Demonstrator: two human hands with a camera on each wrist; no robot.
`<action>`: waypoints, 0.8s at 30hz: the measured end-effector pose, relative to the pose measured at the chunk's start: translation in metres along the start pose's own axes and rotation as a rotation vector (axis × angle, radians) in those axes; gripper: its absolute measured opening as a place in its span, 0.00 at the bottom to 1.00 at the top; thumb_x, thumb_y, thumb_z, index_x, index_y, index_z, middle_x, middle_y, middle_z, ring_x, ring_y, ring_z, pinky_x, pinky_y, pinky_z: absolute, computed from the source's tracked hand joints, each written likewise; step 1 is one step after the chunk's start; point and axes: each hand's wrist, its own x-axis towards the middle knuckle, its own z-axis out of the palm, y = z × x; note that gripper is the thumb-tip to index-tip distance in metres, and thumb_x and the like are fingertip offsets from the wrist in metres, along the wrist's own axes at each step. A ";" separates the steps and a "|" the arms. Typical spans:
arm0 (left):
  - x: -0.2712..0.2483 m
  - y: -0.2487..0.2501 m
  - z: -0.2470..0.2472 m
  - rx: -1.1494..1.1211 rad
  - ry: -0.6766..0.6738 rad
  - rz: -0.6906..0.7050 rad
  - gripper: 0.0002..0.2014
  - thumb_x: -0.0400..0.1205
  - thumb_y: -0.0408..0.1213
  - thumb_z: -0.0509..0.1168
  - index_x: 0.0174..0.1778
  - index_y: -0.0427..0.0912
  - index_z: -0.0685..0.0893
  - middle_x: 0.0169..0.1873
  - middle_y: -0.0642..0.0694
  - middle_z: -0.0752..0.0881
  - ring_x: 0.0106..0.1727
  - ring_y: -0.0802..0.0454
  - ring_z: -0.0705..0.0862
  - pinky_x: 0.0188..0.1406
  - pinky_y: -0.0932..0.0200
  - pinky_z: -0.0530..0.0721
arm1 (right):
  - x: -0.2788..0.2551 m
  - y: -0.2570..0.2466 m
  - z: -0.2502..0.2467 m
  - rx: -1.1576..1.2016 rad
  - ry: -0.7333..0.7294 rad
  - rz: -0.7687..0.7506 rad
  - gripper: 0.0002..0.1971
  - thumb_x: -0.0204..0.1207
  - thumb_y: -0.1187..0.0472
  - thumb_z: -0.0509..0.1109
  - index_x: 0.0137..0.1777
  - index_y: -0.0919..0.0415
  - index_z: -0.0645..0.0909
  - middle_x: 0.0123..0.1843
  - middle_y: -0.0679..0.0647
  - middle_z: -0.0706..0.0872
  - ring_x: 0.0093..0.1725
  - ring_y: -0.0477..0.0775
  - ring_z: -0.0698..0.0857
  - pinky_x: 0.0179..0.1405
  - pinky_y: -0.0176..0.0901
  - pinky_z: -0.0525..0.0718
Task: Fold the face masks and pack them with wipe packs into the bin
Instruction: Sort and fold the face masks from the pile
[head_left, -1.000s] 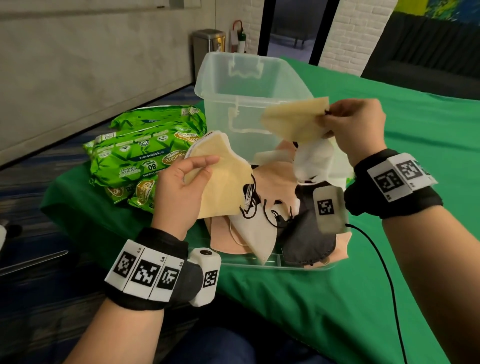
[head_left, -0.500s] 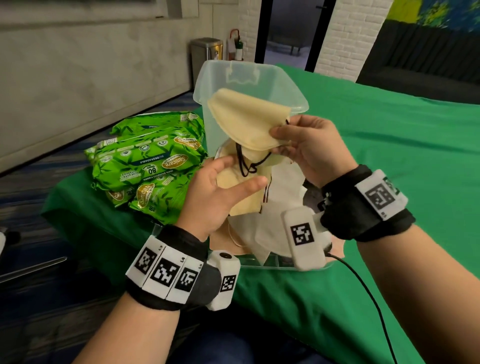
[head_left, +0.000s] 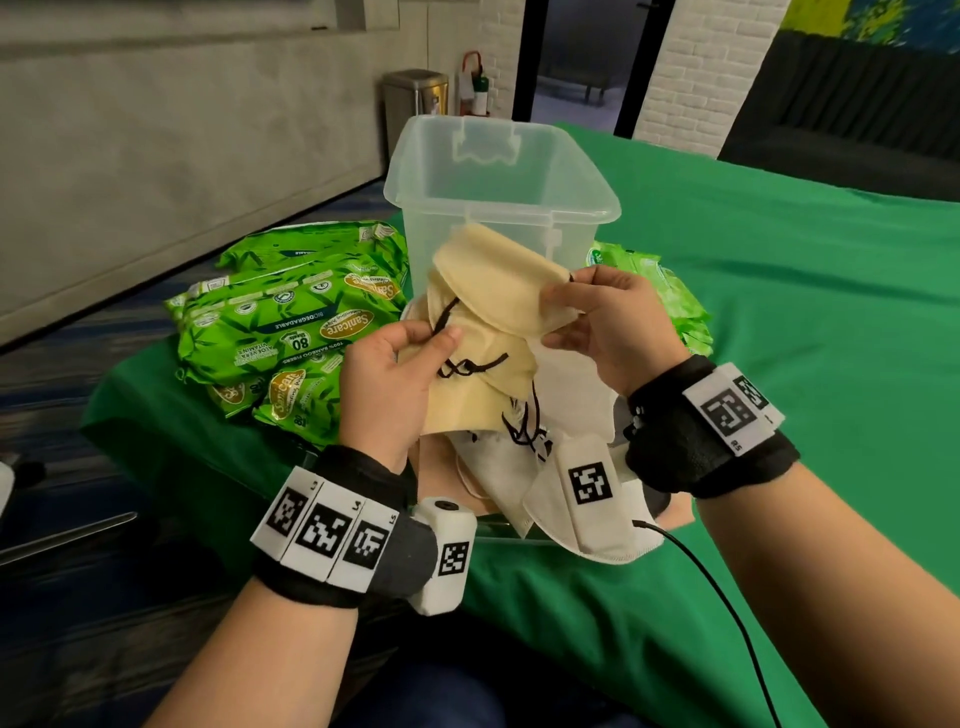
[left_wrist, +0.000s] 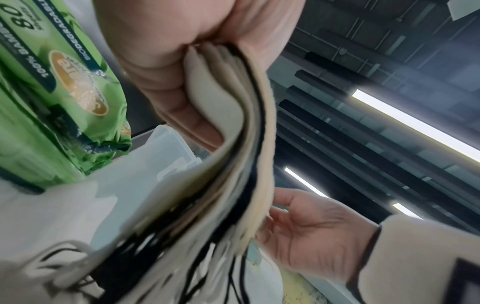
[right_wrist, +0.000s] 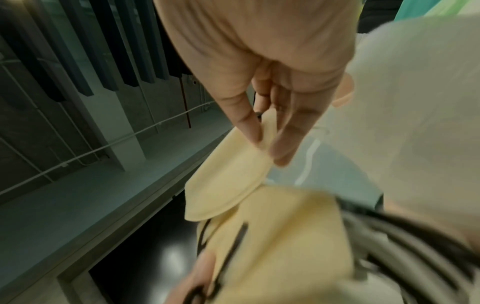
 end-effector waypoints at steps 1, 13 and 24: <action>0.000 0.000 -0.001 -0.010 0.011 -0.005 0.08 0.68 0.41 0.76 0.30 0.49 0.83 0.34 0.45 0.86 0.41 0.47 0.83 0.54 0.39 0.84 | 0.002 -0.002 -0.003 0.006 0.043 -0.027 0.13 0.70 0.75 0.69 0.33 0.60 0.71 0.33 0.57 0.78 0.24 0.52 0.79 0.21 0.37 0.81; 0.002 0.003 -0.009 0.024 -0.052 0.151 0.22 0.72 0.23 0.72 0.47 0.57 0.76 0.46 0.45 0.87 0.47 0.50 0.88 0.51 0.41 0.86 | 0.008 -0.017 -0.028 -0.113 0.083 -0.174 0.12 0.74 0.71 0.66 0.32 0.58 0.71 0.32 0.53 0.78 0.30 0.51 0.75 0.27 0.42 0.70; 0.003 0.008 -0.014 -0.018 -0.057 0.143 0.08 0.75 0.40 0.68 0.48 0.56 0.86 0.54 0.51 0.88 0.61 0.52 0.84 0.67 0.44 0.79 | 0.011 -0.020 -0.018 -0.518 0.166 -0.331 0.11 0.67 0.62 0.76 0.29 0.49 0.80 0.32 0.49 0.80 0.39 0.52 0.75 0.39 0.40 0.73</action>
